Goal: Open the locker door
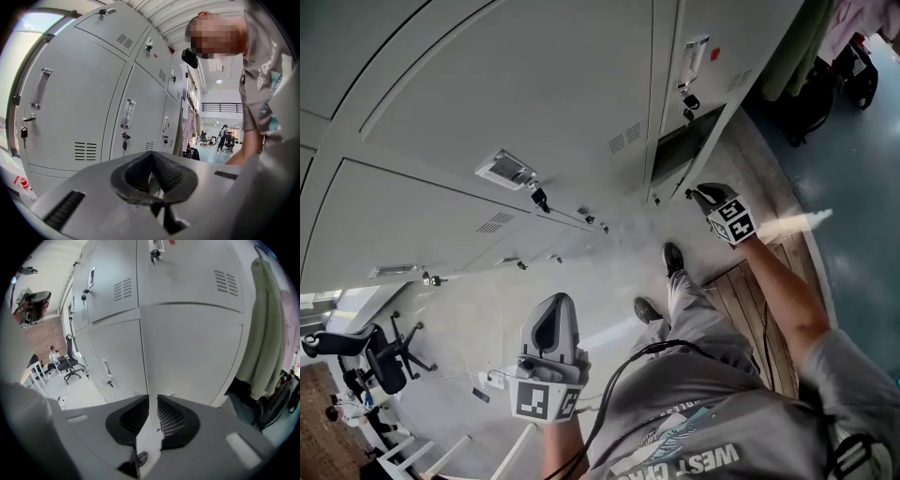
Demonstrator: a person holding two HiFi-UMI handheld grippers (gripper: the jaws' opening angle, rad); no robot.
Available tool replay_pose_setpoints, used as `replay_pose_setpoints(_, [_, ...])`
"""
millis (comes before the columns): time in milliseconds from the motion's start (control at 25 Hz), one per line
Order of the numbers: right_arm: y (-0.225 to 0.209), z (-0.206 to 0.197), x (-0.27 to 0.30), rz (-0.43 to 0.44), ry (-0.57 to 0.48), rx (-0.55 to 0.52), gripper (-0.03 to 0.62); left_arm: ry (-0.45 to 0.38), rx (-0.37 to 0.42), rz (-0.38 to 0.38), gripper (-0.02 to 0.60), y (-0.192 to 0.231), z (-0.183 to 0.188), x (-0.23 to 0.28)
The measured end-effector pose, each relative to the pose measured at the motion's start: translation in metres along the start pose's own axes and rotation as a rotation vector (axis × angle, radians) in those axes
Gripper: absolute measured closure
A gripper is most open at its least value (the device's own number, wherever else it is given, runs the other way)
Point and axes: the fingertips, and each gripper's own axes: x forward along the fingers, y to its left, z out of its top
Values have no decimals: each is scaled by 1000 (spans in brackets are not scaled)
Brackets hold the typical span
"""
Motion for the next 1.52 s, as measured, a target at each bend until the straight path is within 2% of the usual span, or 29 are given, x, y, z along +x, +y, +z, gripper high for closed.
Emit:
replay_pose_setpoints(200, [45, 74, -78, 4, -216, 0, 570, -36, 16, -16, 575, -14, 15, -22])
replay_pose_setpoints(400, [101, 158, -169, 24, -456, -63, 599, -96, 49, -38, 575, -30, 34, -46])
replay_pose_setpoints(560, [140, 197, -228, 51, -576, -120, 599, -131, 78, -41, 575, -42, 47, -68])
replay_pose_setpoints(760, [174, 228, -293, 103, -682, -139, 599, -150, 100, 2, 575, -51, 59, -87])
replay_pose_setpoints(920, [192, 232, -331, 148, -731, -148, 599, -161, 111, 52, 575, -61, 58, -97])
replay_pose_setpoints(1080, [197, 217, -362, 171, -761, -165, 599, -160, 124, 94, 575, -88, 51, -110])
replay_pose_setpoints(1520, [219, 138, -510, 241, -824, -239, 599, -198, 171, 169, 575, -241, 37, -197])
